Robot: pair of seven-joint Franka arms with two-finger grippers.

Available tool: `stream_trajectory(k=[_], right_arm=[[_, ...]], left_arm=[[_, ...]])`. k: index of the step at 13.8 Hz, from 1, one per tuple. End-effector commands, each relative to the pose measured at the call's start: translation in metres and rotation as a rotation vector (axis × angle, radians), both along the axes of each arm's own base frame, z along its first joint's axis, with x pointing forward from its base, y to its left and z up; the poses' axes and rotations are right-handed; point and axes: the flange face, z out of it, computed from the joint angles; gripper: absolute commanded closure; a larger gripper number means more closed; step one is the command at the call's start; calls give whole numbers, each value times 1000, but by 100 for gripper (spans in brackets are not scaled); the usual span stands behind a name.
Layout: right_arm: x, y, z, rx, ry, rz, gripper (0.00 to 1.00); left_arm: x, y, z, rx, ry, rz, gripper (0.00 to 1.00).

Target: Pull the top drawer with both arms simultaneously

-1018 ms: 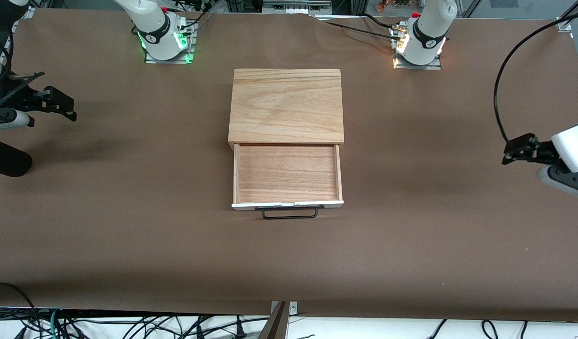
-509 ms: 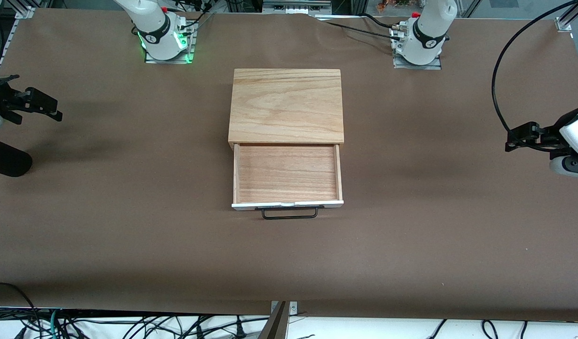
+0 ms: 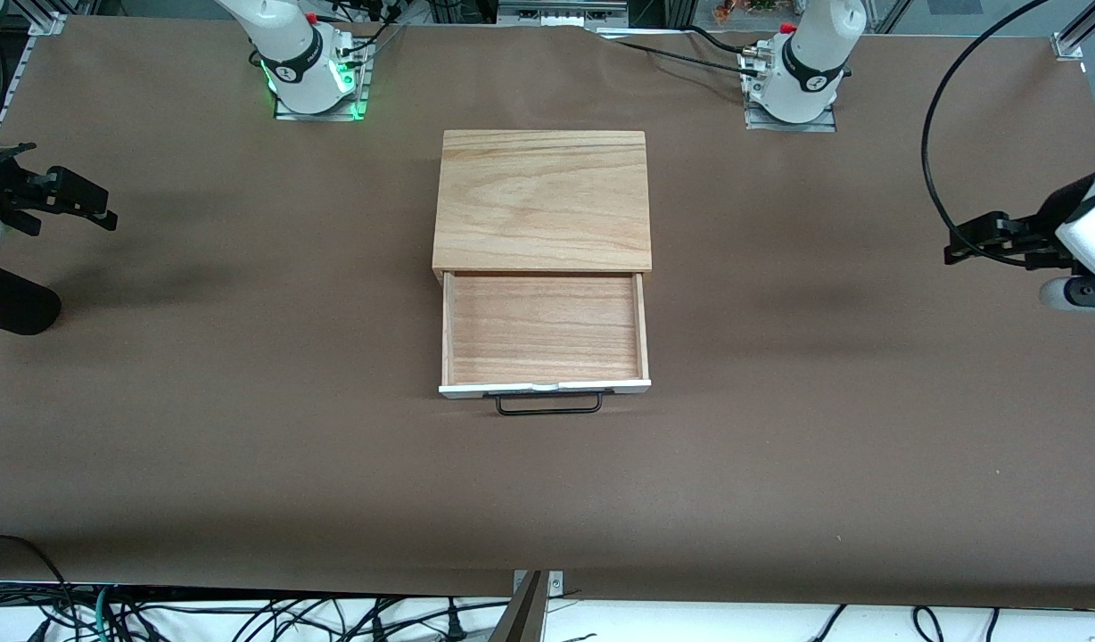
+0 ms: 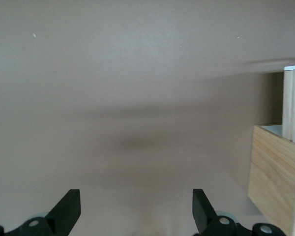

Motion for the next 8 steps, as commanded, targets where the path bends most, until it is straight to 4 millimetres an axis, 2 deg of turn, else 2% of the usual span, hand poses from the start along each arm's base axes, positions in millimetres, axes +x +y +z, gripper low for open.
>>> stream_trajectory(k=[1, 6, 8], right_arm=[[-4, -2, 6, -10, -25, -14, 0], [-2, -3, 4, -2, -12, -2, 0], [-2, 0, 3, -5, -9, 3, 0]], left_arm=[[-20, -11, 2, -9, 13, 34, 0], [-23, -12, 1, -11, 4, 16, 0], [-29, -19, 1, -15, -15, 2, 0]])
